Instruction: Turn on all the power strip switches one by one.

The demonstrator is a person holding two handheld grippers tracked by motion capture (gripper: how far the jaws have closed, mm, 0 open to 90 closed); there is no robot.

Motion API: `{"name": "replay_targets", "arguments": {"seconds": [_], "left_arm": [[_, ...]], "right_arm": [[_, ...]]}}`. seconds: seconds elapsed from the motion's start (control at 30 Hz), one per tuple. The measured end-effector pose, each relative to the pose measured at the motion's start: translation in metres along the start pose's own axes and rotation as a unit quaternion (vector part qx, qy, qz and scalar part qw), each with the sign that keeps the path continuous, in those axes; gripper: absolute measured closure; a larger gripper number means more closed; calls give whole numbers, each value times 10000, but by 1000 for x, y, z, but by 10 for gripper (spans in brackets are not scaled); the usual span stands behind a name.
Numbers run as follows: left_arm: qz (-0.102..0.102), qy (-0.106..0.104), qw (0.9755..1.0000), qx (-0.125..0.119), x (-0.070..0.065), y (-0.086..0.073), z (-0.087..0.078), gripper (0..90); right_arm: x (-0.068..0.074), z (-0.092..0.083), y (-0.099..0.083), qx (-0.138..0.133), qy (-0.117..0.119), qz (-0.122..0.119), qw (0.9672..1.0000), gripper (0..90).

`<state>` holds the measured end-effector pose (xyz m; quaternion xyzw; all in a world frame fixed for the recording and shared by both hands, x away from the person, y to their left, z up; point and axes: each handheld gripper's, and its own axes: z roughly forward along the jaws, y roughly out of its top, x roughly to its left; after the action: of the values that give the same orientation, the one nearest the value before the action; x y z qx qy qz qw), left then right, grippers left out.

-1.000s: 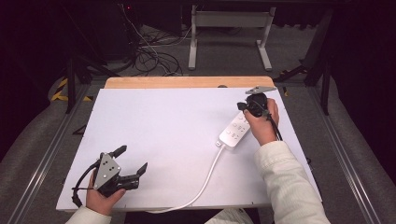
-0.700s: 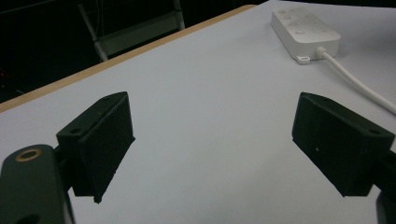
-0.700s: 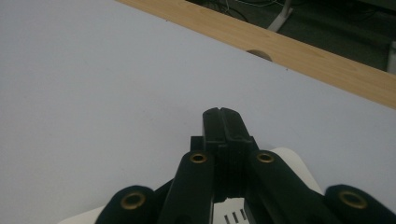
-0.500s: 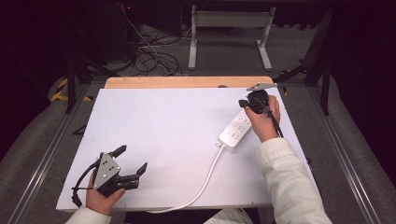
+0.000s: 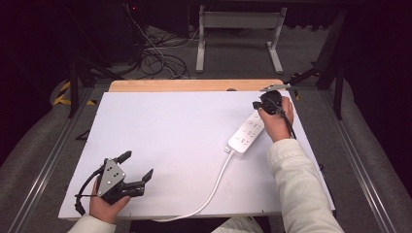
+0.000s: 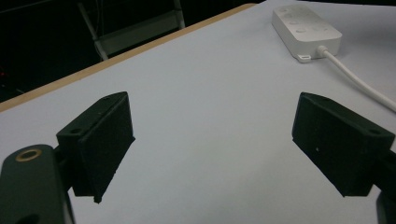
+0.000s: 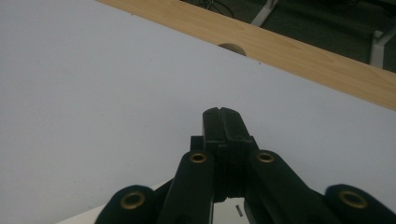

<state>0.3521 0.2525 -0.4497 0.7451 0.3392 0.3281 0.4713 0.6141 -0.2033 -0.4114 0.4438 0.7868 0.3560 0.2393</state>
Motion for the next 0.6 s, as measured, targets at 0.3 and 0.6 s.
{"name": "replay_targets", "arguments": {"seconds": [0.3,0.6], "left_arm": [[11,9,10000,6,1,0,0,129],[8,13,10000,19,1,-1,1,129]], "right_arm": [[-7,12,-7,152,-45,71,9998,900],[-12,22,-19,259,-40,178,9995,900]]}}
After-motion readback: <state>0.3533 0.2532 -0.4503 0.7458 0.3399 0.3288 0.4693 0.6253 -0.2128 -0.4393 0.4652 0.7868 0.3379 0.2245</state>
